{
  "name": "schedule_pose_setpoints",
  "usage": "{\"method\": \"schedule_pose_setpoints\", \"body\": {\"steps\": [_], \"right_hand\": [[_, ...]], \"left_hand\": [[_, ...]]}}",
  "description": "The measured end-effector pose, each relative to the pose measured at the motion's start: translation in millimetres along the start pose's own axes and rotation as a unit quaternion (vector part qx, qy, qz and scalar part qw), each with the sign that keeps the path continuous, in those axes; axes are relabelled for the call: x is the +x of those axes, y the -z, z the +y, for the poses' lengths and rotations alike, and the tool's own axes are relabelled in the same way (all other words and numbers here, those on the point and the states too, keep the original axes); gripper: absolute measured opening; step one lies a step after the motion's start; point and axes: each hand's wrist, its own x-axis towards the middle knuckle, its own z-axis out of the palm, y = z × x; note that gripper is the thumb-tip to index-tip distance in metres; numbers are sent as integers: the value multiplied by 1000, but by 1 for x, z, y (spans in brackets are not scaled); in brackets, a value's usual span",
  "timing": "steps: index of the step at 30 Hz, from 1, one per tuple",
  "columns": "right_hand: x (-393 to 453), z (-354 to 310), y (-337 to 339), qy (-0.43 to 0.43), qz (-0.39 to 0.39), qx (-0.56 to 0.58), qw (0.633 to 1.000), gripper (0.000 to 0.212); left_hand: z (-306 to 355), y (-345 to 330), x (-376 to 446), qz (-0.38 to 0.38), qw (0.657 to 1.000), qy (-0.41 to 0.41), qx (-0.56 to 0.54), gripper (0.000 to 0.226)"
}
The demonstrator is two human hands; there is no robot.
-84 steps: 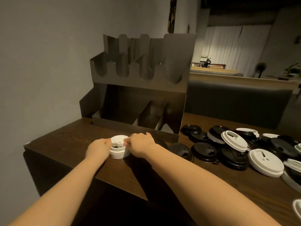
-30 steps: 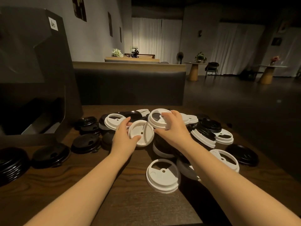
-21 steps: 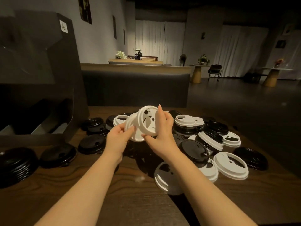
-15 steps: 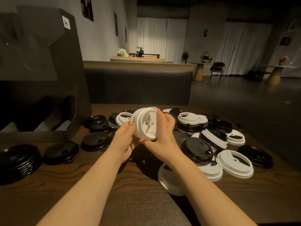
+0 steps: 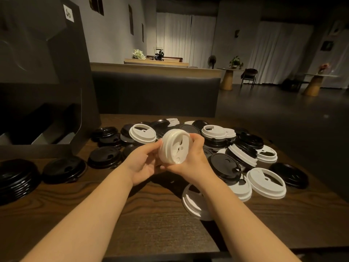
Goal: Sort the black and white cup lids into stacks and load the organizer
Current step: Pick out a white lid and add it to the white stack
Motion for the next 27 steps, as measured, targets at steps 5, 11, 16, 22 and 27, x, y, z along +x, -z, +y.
{"method": "schedule_pose_setpoints", "body": {"steps": [5,11,16,22,27], "right_hand": [[-1,-2,-2,27,34,-76,996,103],[1,2,-2,-1,49,-82,995,92],[0,-1,-3,-8,22,-48,999,114],[4,2,0,-10,-6,19,1000,101],[2,2,4,-10,12,36,999,93]], "left_hand": [[-1,-4,-2,-9,1000,0,-26,26],[-9,-13,-1,-8,999,-31,39,26],[-10,-9,-3,-17,999,-25,14,30],[-7,-9,-4,-24,999,-13,-30,28],[-8,-11,-8,-58,997,-2,-50,29]]}}
